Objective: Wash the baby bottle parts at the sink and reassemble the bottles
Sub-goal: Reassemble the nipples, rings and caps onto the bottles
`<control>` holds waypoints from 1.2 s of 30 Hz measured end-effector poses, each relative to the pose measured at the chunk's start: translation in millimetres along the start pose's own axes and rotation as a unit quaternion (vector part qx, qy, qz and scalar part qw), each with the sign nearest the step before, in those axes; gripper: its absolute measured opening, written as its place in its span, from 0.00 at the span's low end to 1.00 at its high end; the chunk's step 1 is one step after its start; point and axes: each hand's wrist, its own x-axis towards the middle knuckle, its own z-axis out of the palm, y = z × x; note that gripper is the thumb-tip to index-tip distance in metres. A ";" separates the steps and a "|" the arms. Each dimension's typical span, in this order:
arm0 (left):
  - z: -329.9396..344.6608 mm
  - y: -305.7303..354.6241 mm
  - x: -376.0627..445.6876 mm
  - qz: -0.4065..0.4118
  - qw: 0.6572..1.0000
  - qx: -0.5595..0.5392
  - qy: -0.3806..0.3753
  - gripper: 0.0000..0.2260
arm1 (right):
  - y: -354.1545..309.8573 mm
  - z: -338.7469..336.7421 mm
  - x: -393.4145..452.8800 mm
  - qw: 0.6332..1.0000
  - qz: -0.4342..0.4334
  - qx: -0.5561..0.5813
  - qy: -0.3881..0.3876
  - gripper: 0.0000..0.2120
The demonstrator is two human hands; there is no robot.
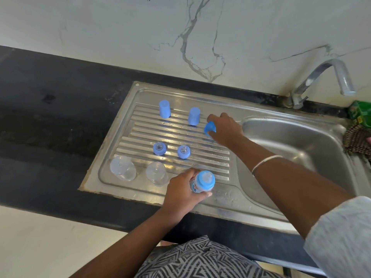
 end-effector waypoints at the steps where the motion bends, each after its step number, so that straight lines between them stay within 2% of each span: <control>1: 0.0 -0.8 -0.2 -0.002 1.000 -0.001 -0.001 0.25 | -2.7 -1.0 -8.4 0.999 -0.002 0.028 0.015 0.18; 5: -0.5 -2.1 1.5 0.005 1.000 -0.007 -0.008 0.24 | -12.5 -13.8 -51.9 0.983 -0.041 0.164 0.071 0.22; 9: 0.1 -4.3 2.1 0.017 1.000 -0.007 -0.005 0.24 | -17.1 -33.1 -105.6 0.968 -0.120 0.202 0.084 0.18; 12: -0.2 -4.9 3.1 0.028 1.000 -0.007 -0.004 0.24 | -22.5 -51.2 -140.8 0.970 -0.144 0.181 0.081 0.16; 15: -0.4 -6.0 5.2 0.030 1.000 -0.005 -0.008 0.25 | -30.3 -64.0 -163.3 0.973 -0.166 0.153 0.046 0.18; 19: -0.4 -6.3 5.6 0.042 0.999 0.006 -0.009 0.26 | -41.7 -73.1 -175.7 0.973 -0.180 0.132 0.053 0.21; 27: -3.8 -6.9 7.9 0.058 0.998 0.003 -0.019 0.26 | -57.4 -59.3 -181.5 0.986 -0.152 -0.042 -0.049 0.23; 31: -4.8 -4.5 7.5 0.063 0.998 0.008 -0.023 0.25 | -63.3 -50.1 -176.3 0.987 -0.122 -0.039 -0.094 0.21; 36: -6.0 -1.8 7.2 0.069 0.997 0.019 -0.016 0.25 | -67.5 -43.6 -171.0 0.989 -0.101 -0.021 -0.108 0.21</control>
